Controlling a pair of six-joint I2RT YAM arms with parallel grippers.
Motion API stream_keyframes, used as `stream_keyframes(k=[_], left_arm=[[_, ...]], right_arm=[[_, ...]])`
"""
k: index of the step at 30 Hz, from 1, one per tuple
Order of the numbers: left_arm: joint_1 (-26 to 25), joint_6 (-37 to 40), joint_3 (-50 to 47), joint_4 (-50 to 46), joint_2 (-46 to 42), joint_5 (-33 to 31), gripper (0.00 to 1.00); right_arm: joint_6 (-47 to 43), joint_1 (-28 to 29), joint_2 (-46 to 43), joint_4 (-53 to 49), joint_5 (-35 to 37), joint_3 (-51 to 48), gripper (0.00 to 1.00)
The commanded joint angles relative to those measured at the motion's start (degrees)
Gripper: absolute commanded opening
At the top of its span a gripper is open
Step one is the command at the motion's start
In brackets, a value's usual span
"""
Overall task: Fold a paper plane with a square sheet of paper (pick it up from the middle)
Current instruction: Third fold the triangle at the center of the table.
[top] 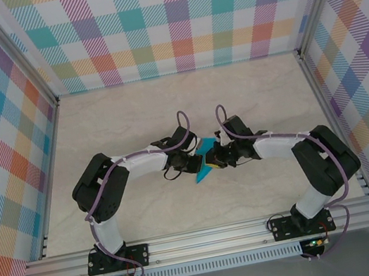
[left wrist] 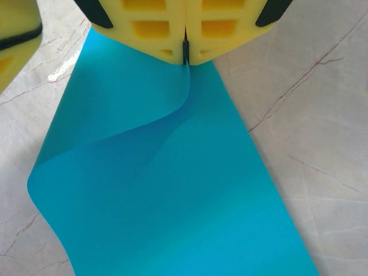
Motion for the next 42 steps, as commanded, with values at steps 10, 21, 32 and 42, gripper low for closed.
stream_keyframes(k=[10,21,32,42], left_arm=[[0.4,-0.7,-1.1,-1.3,0.2,-1.7,0.00],[0.4,-0.6,-1.5,-1.7,0.2,-2.3,0.00],[0.4,-0.6,-1.7,-2.1,0.6,-3.2,0.00],[0.4,-0.7,-2.7,-2.0,0.4,-3.4,0.00]], right_arm=[[1.9,0.6,4.0,5.1,0.4,-1.5,0.12],[1.7,0.6,6.6,6.6,1.5,-2.6,0.12],[1.4,0.6,8.1,4.9,3.1,-2.8,0.14],[-1.5,-1.7,-0.2,-1.1,3.9,-0.4,0.16]])
